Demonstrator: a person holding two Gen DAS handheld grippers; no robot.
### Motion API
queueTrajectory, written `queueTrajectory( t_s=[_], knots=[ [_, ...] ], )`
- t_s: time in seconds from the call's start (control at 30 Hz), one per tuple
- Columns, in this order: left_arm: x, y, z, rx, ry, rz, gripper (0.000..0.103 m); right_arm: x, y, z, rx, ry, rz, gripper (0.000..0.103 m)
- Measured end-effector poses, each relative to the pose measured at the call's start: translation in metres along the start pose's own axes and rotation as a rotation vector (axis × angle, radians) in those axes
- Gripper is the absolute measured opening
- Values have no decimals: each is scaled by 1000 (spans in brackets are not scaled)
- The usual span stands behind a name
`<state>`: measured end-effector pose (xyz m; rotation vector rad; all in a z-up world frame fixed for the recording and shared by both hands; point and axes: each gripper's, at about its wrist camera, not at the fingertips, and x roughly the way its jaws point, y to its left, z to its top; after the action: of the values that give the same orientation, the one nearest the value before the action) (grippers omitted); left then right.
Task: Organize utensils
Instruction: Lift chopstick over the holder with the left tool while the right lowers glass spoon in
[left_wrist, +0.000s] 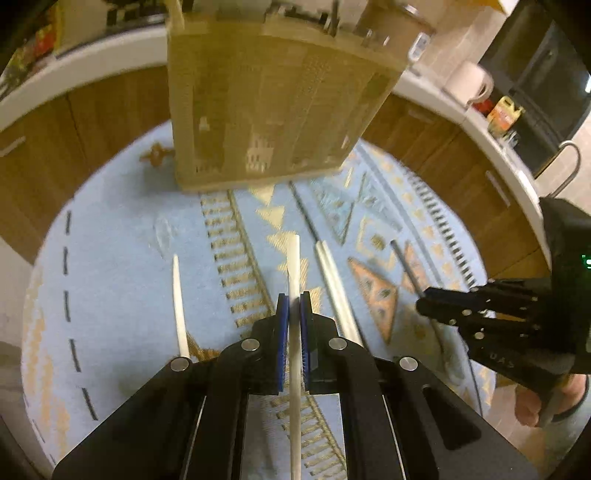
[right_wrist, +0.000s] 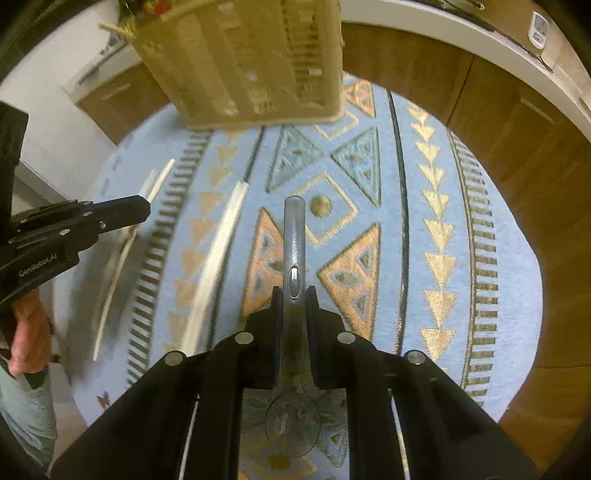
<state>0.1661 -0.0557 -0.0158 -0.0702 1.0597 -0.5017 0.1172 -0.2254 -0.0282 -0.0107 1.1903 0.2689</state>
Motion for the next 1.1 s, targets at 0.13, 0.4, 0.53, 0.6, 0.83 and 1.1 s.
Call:
queueTrajectory(
  t_s=[0.13, 0.4, 0.53, 0.6, 0.83, 1.1],
  knots=[
    [-31, -5, 0, 29, -103, 5, 4, -21, -4, -3, 18, -88, 51, 10],
    [-88, -22, 6, 54, -316, 26, 4, -61, 8, 0, -33, -258, 64, 10],
    [-111, -29, 13, 75, -418, 54, 4, -88, 22, 6, -90, -393, 11, 10],
    [-127, -32, 19, 89, -477, 72, 4, -97, 30, 12, -101, -443, -16, 10],
    [-166, -38, 42, 111, -631, 74, 4, -114, 25, 39, -77, -534, 29, 10],
    [-193, -40, 81, 126, -783, 59, 4, -128, 26, 69, -80, -642, 24, 10]
  ],
)
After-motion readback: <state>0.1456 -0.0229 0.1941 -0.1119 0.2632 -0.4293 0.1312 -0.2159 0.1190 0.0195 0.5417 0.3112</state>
